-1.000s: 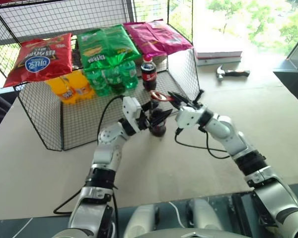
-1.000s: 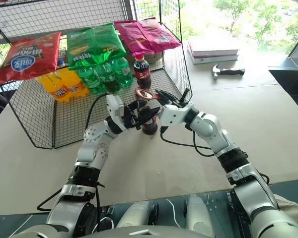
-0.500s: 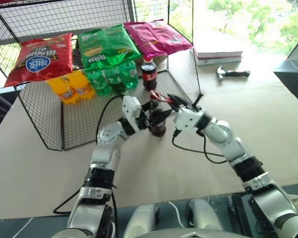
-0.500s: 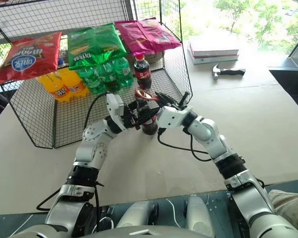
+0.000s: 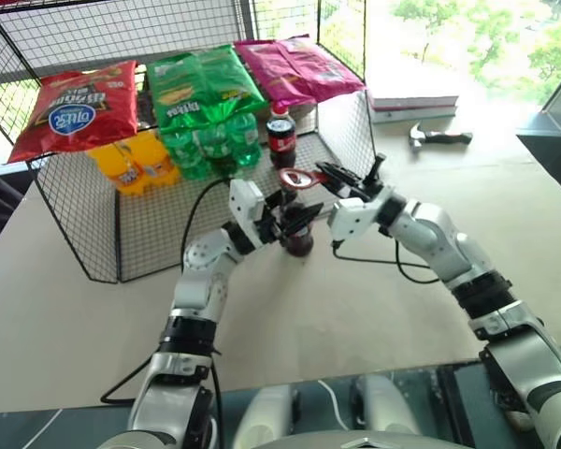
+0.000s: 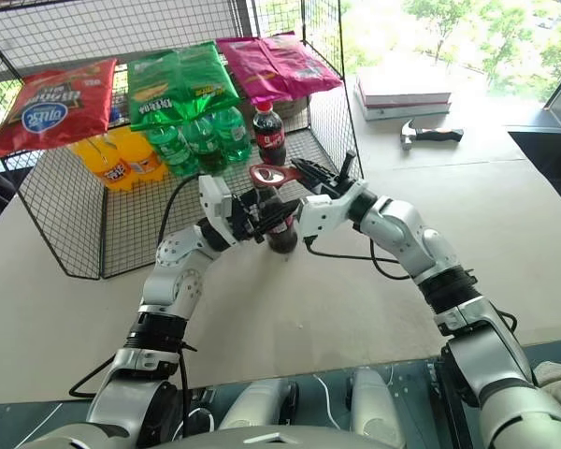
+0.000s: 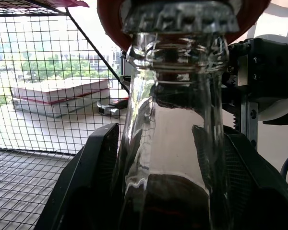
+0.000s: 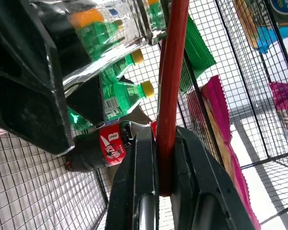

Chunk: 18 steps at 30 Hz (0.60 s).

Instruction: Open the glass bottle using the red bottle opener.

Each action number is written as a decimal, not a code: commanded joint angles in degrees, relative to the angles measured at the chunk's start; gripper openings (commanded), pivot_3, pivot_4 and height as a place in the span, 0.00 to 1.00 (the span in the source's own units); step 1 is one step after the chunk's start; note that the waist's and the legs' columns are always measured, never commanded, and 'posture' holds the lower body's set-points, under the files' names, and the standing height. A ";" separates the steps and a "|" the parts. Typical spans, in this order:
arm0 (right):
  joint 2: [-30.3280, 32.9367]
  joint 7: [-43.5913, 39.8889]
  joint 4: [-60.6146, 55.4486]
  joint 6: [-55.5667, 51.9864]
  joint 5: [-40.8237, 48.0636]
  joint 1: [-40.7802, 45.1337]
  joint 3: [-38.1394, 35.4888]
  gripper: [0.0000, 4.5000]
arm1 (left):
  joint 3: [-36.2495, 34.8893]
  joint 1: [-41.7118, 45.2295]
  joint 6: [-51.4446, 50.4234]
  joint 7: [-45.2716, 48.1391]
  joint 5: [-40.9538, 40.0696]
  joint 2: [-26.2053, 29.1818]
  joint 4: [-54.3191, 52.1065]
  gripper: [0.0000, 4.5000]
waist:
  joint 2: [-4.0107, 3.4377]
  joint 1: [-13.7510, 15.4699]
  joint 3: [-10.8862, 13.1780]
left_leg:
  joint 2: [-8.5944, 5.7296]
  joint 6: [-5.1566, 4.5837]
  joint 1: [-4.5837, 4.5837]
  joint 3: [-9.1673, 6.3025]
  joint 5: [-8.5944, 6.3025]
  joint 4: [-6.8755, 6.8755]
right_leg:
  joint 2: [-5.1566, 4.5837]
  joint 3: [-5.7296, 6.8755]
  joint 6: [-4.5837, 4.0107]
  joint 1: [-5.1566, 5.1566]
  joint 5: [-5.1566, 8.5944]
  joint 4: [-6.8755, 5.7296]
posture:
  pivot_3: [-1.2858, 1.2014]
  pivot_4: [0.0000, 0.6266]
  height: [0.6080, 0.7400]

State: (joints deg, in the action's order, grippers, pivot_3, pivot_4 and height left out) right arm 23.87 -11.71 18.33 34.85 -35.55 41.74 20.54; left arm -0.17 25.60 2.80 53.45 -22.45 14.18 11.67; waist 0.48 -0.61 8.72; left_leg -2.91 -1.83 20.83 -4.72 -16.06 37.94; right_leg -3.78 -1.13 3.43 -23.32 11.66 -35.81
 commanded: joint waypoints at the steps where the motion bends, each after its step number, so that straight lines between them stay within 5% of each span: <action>1: 1.26 0.19 -0.42 5.13 -2.58 2.92 2.53 0.00 | 0.65 2.09 0.42 -0.87 0.57 -0.64 -1.00 0.51 | -0.01 0.01 0.06 | 0.00 0.00 0.00 -0.01 0.00 0.00 | 0.00 0.01 0.00 0.00 0.00 0.00 | 0.52 0.24 1.00; 18: 8.63 8.76 10.12 11.04 -8.89 11.71 2.62 0.00 | 1.01 1.56 1.06 -0.19 0.67 -0.97 0.31 0.51 | 0.01 0.36 0.31 | -0.04 0.24 0.22 -0.04 0.14 0.00 | -0.05 0.05 0.00 -0.13 0.00 0.03 | 0.52 0.24 1.00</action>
State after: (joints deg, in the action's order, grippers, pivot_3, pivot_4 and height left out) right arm 30.36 -3.75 27.96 45.53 -41.82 51.29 23.89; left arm 0.11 26.13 3.60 53.30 -22.32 13.38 11.92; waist 0.49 -0.25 9.02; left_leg -2.97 -1.58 21.08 -4.78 -15.91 37.95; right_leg -3.84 -1.07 3.42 -23.48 11.65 -35.78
